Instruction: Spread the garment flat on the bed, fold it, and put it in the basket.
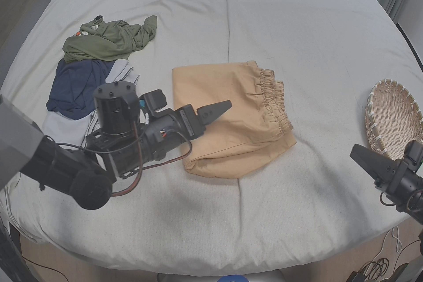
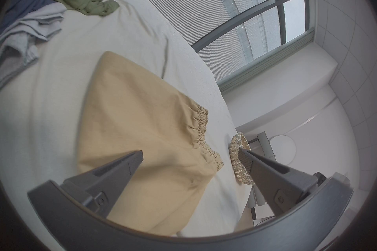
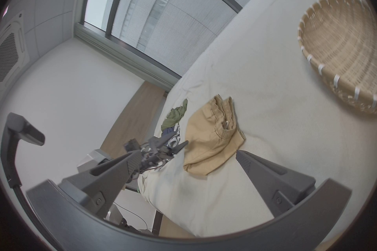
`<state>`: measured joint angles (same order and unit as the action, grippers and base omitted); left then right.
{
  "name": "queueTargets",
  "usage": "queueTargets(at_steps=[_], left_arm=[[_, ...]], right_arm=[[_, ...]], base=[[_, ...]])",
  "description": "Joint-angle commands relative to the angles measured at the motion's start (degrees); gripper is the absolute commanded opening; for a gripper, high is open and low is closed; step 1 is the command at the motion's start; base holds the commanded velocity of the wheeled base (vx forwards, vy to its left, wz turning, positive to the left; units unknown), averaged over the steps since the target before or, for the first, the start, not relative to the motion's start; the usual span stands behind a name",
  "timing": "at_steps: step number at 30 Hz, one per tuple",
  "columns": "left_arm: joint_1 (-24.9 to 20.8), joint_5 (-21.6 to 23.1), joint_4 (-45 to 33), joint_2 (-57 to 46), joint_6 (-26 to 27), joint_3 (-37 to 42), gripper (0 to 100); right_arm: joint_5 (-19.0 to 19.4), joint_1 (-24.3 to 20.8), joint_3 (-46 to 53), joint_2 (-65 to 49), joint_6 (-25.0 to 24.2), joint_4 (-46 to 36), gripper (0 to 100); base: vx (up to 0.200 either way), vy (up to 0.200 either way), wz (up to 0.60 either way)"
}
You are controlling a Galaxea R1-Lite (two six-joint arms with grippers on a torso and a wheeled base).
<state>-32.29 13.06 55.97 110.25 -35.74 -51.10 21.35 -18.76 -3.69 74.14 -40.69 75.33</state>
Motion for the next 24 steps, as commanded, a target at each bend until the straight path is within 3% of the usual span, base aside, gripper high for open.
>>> queueTargets(at_steps=[1, 7, 10, 14, 24], left_arm=[[3.7, 0.3, -0.8, -15.0, -2.2, 9.2, 100], [10.3, 3.3, -10.0, -28.2, -6.3, 13.9, 100], [18.1, 11.7, -18.0, -36.2, -10.1, 15.2, 100], [23.8, 16.0, -21.5, -39.2, -10.3, 16.1, 100], [27.4, 16.8, -20.6, -40.4, -10.3, 19.3, 100]], right_arm=[[-0.6, -2.6, -5.9, 15.9, -0.2, 0.0, 100], [-5.4, -6.3, -10.0, 20.9, -0.2, -0.2, 100], [-8.3, -9.1, -12.7, 24.1, -0.1, -0.2, 100], [-10.5, -10.2, -15.5, 28.1, -0.1, -0.2, 100], [-11.0, -9.8, -18.2, 33.8, -0.2, 0.2, 100]], base=[[0.0, 0.0, 0.0], [0.0, 0.0, 0.0], [0.0, 0.0, 0.0], [0.0, 0.0, 0.0], [0.0, 0.0, 0.0]])
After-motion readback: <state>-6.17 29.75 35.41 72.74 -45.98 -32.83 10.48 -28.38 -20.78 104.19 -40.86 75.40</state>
